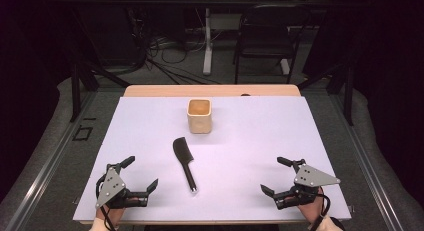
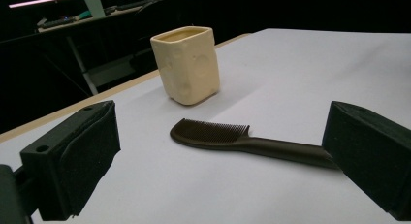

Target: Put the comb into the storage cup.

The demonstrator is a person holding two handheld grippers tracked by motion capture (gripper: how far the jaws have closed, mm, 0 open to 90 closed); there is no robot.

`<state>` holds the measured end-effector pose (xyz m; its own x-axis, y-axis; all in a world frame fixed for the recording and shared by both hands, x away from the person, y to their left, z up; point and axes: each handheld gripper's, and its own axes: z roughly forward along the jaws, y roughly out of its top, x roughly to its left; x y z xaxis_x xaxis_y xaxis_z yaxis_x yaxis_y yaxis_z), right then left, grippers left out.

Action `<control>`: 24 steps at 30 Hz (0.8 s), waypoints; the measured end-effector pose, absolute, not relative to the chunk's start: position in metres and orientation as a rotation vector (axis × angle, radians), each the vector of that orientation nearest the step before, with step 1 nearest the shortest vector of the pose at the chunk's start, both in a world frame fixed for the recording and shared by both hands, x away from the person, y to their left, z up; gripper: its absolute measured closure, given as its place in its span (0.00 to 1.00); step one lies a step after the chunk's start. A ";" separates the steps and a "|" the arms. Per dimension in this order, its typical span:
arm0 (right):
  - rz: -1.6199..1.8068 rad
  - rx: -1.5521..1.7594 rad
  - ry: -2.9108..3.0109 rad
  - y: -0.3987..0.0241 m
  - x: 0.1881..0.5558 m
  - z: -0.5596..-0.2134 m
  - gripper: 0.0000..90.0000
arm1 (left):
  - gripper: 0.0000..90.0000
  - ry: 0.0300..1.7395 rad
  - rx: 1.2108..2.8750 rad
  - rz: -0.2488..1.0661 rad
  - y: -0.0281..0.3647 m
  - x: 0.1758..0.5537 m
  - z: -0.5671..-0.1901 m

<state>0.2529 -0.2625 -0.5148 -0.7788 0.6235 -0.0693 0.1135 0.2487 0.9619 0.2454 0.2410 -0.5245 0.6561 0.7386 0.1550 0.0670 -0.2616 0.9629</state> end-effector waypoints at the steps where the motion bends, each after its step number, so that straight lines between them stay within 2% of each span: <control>1: 1.545 0.672 2.095 -0.262 0.254 -0.515 0.00 | 0.00 0.652 1.736 0.730 0.240 0.246 -0.524; 24: 1.537 0.680 2.101 -0.262 0.254 -0.516 0.00 | 0.00 0.651 1.766 0.665 0.223 0.253 -0.521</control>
